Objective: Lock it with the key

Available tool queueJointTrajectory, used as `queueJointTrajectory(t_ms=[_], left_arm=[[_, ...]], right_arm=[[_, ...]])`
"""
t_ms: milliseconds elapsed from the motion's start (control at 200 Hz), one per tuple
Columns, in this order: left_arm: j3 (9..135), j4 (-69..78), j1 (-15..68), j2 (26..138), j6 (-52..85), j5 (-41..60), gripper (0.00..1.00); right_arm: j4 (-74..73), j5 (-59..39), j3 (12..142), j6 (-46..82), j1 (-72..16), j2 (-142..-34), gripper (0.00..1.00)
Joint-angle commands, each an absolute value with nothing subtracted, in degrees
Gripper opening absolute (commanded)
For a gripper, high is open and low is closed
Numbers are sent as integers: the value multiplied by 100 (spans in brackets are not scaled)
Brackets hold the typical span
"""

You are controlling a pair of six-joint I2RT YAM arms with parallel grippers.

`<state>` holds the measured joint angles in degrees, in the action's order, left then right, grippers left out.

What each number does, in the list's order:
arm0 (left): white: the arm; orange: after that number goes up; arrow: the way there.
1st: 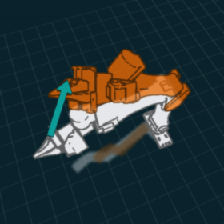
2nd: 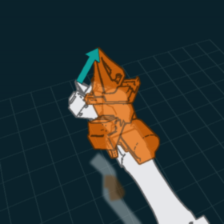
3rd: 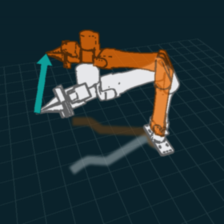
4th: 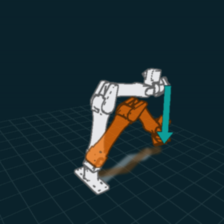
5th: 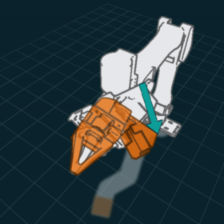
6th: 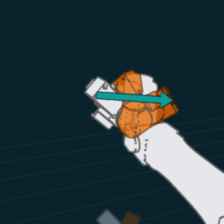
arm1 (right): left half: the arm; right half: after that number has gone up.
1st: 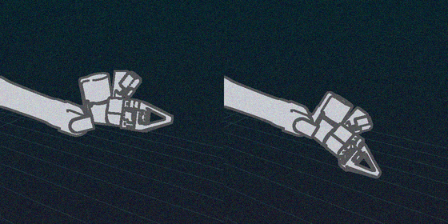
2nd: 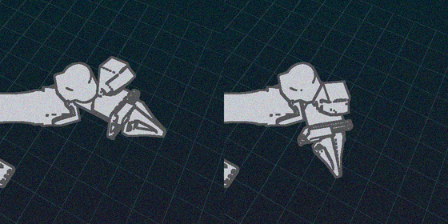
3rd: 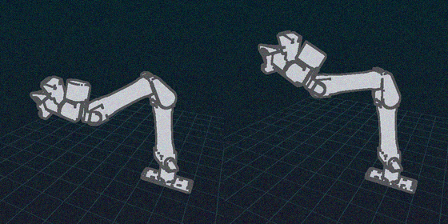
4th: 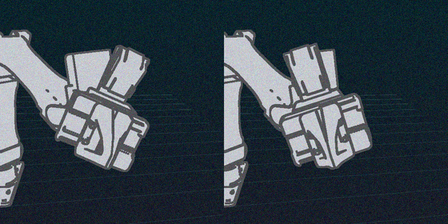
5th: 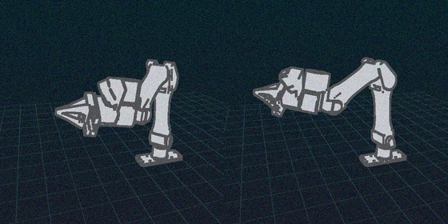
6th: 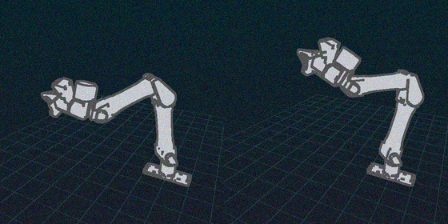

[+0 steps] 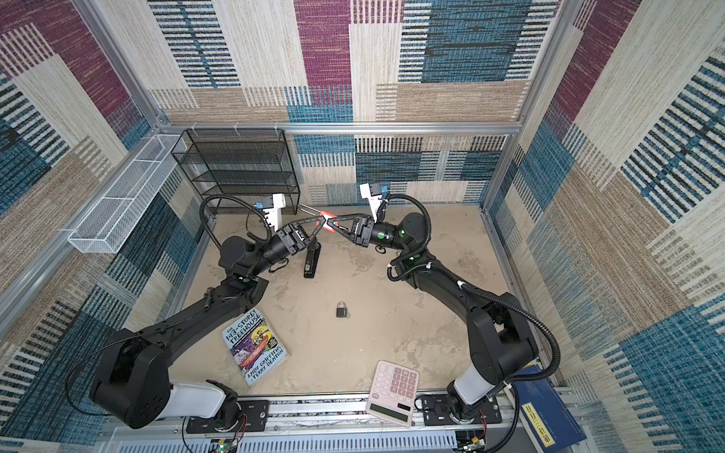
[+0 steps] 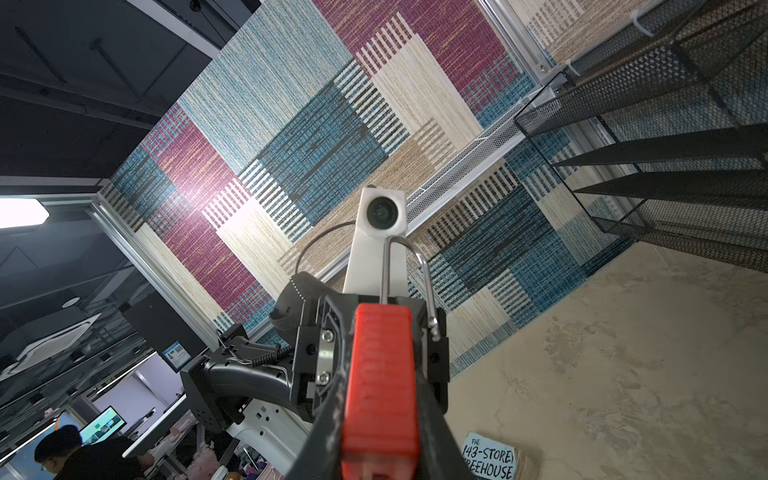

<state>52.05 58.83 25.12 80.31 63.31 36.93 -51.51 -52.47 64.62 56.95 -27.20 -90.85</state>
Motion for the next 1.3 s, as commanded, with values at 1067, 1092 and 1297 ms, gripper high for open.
queueJointTrajectory(t_ms=[1067,1092,1297], left_arm=[[4884,6354,1639,7573,6872,3745,45],[4875,6377,1635,7581,6896,3723,46],[4896,6503,1617,7602,6979,3683,51]], right_arm=[[-4967,-5528,6407,5543,-2672,-8890,9],[-4958,-5533,6407,5534,-2671,-8886,9],[-4930,-5589,6390,5502,-2672,-8859,8]])
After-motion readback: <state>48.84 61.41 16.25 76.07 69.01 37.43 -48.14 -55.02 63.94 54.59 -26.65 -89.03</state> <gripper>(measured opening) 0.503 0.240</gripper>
